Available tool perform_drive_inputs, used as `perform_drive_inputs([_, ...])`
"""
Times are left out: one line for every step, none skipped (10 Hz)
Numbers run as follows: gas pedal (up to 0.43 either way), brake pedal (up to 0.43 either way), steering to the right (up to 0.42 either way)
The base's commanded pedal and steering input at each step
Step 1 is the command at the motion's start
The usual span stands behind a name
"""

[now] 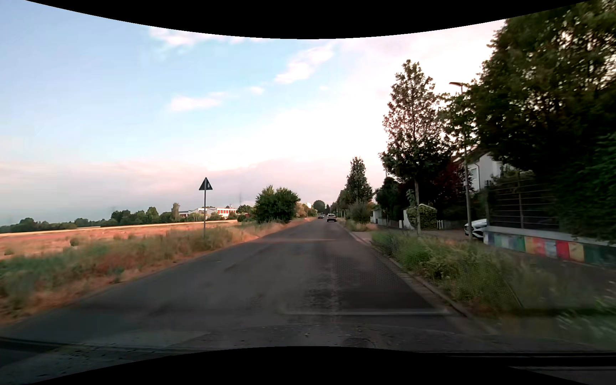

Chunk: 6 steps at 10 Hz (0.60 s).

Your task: Follow the waypoints while adhering to traffic rules and regulations

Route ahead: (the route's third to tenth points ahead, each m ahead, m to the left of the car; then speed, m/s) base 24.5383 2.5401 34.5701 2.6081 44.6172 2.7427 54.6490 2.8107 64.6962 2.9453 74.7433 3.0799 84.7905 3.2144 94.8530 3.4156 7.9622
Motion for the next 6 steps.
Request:
perform_drive_inputs([0.15,0.0,0.003])
perform_drive_inputs([0.15,0.0,0.001])
perform_drive_inputs([0.15,0.0,0.001])
perform_drive_inputs([0.15,0.0,0.001])
perform_drive_inputs([0.15,0.0,0.0])
perform_drive_inputs([0.15,0.0,0.0])
